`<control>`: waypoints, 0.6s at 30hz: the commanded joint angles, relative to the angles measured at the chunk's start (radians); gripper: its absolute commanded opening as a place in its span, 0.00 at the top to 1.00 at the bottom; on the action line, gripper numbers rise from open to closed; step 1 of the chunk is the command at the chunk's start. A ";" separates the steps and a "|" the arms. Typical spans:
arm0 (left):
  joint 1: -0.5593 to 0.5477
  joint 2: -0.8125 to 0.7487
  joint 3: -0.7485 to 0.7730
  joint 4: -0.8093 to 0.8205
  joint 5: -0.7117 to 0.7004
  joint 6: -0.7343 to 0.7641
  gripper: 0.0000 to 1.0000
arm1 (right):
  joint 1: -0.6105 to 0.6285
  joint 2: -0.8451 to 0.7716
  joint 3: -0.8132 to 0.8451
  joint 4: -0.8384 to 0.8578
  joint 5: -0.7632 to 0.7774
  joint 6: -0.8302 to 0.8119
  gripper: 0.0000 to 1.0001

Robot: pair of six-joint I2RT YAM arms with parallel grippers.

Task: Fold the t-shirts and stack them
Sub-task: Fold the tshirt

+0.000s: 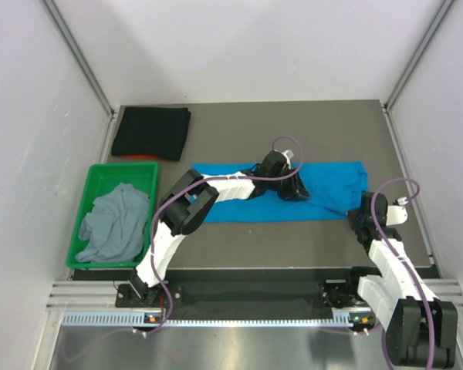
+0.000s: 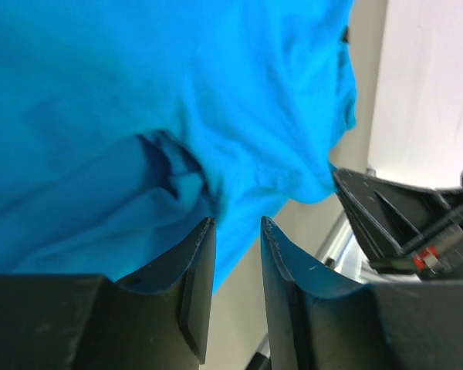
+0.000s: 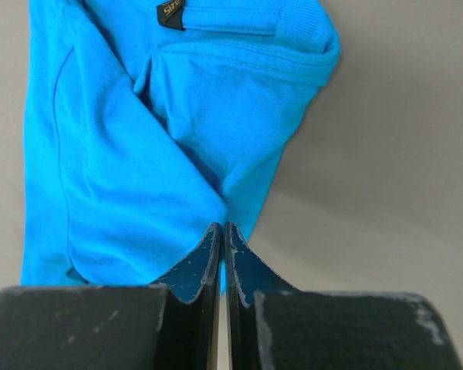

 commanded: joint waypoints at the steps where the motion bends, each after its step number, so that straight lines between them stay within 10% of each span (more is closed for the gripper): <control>1: -0.005 0.016 0.034 -0.004 -0.042 0.020 0.65 | 0.008 -0.016 0.028 0.046 -0.001 -0.005 1.00; 18: -0.008 0.056 0.045 0.059 -0.030 -0.021 0.65 | 0.008 -0.016 0.013 0.060 -0.011 0.000 1.00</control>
